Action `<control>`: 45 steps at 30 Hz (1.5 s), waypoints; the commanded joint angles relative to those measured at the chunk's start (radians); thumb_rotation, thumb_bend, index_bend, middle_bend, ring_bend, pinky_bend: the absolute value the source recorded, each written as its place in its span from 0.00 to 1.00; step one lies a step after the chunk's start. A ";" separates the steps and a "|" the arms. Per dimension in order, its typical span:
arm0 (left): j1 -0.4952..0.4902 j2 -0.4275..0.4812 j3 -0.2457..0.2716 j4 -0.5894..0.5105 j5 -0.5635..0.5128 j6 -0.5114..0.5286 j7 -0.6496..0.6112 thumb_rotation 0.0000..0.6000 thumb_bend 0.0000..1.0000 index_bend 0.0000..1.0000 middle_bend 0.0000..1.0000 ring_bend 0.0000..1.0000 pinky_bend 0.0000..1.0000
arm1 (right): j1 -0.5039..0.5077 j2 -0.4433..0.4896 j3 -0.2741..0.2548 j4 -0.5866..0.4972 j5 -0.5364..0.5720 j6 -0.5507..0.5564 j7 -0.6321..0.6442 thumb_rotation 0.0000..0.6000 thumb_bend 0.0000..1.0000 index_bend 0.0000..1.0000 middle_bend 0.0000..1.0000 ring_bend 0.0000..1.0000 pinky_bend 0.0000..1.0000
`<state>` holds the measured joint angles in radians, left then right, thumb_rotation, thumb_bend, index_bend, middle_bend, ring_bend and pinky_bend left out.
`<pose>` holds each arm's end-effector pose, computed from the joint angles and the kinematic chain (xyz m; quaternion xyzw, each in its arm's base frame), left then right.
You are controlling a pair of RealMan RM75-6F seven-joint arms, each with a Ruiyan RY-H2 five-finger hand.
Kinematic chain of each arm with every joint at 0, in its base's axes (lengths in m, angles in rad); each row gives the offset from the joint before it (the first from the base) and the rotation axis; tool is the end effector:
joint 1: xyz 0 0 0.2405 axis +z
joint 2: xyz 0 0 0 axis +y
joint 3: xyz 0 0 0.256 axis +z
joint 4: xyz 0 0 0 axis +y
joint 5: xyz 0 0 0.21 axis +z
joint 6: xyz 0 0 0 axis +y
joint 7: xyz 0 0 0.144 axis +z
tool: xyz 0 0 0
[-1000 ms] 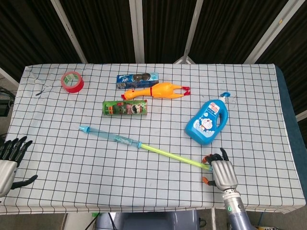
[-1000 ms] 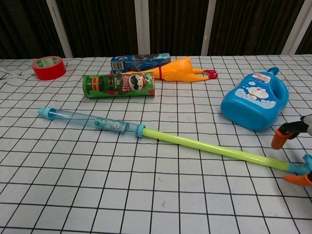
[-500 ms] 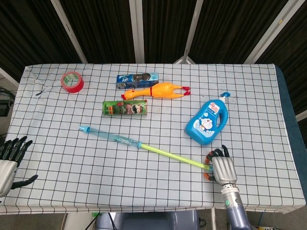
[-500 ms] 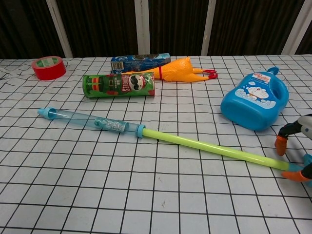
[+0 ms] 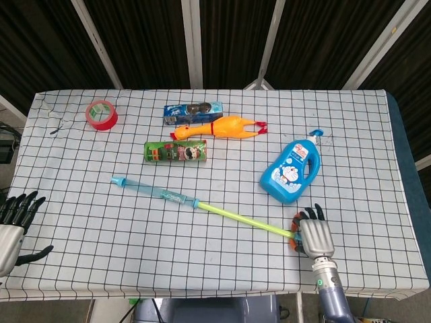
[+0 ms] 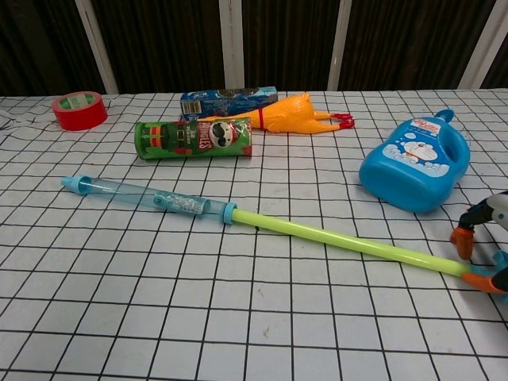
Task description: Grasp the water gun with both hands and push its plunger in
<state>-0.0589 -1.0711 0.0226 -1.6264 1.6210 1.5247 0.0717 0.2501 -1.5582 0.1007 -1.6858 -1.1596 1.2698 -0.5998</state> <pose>-0.3041 0.1569 0.1616 -0.6490 -0.3468 -0.3622 0.5722 -0.2384 -0.2170 0.0007 0.6451 -0.4539 0.2925 0.5407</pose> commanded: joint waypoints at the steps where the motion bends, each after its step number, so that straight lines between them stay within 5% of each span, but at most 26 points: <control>1: 0.000 0.000 0.000 -0.001 0.000 0.001 0.000 1.00 0.11 0.05 0.00 0.00 0.00 | 0.003 0.006 -0.001 -0.004 0.007 -0.001 -0.004 1.00 0.34 0.57 0.32 0.13 0.00; 24: -0.001 0.001 -0.002 -0.006 -0.002 0.001 0.001 1.00 0.11 0.05 0.00 0.00 0.00 | 0.019 0.028 -0.030 -0.008 0.075 -0.013 -0.034 1.00 0.40 0.54 0.29 0.11 0.00; 33: -0.005 0.001 0.000 -0.006 0.004 -0.003 0.003 1.00 0.11 0.05 0.00 0.00 0.00 | 0.031 0.062 -0.040 -0.039 0.052 -0.024 -0.011 1.00 0.54 0.68 0.29 0.10 0.00; 45: -0.102 0.044 -0.013 -0.114 0.035 -0.132 0.108 1.00 0.13 0.12 0.01 0.00 0.00 | 0.069 0.162 -0.071 -0.012 -0.051 -0.112 0.108 1.00 0.57 0.72 0.29 0.10 0.00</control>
<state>-0.1333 -1.0415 0.0191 -1.7088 1.6574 1.4275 0.1492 0.3165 -1.3998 0.0322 -1.7015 -1.2064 1.1622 -0.4964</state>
